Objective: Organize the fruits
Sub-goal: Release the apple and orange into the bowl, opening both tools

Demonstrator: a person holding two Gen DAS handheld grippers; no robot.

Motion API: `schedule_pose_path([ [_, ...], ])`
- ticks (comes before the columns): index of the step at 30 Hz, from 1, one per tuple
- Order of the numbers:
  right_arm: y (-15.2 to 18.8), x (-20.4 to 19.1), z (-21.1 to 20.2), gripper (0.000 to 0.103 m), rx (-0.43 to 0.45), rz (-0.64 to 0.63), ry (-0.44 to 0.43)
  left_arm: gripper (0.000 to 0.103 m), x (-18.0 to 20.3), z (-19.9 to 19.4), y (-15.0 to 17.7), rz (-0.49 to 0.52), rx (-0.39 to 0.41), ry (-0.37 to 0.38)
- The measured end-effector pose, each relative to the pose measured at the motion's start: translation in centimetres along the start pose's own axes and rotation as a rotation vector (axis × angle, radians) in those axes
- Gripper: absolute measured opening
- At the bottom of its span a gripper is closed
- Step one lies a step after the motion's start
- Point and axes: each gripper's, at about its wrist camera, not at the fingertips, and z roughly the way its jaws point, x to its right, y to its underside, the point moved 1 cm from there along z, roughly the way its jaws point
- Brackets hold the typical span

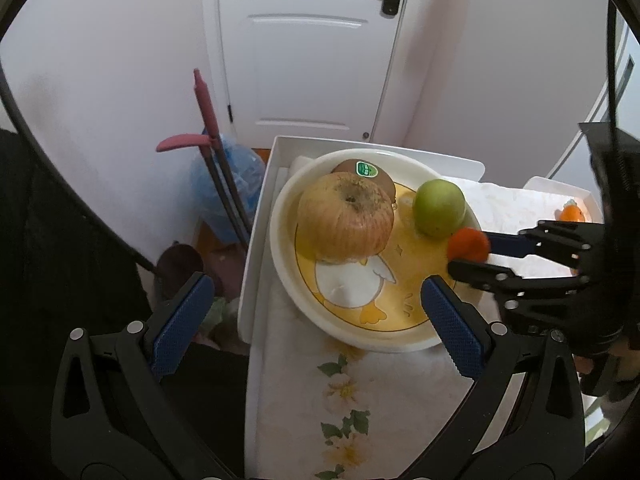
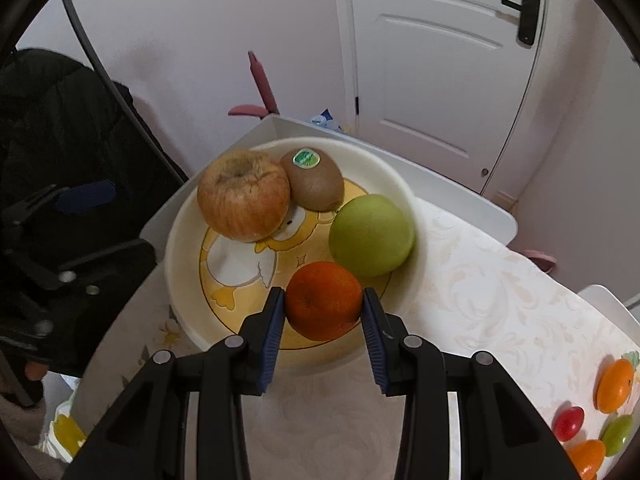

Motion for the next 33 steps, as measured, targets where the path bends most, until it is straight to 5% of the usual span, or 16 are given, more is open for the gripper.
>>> schedule_pose_path([
  [9, -0.2, -1.0, 1.0, 0.036, 0.009, -0.028, 0.005, 0.103, -0.5, 0.0, 1.3, 0.025, -0.025, -0.02],
  [11, -0.1, -1.1, 1.0, 0.053, 0.006, -0.034, 0.008, 0.103, -0.6, -0.3, 1.5, 0.034, -0.02, -0.024],
  [13, -0.1, -1.2, 0.8, 0.086, 0.018, -0.034, 0.012, 0.103, -0.6, -0.6, 1.6, 0.048, -0.021, -0.029],
  [18, 0.1, -1.0, 0.3, 0.103, 0.037, -0.026, -0.009, 0.103, -1.0, -1.6, 1.8, 0.057, -0.019, -0.043],
  [33, 0.6, -1.4, -5.1, 0.103, 0.069, 0.003, 0.01, 0.103, 0.1, -5.9, -0.1, 0.081, 0.059, -0.054],
])
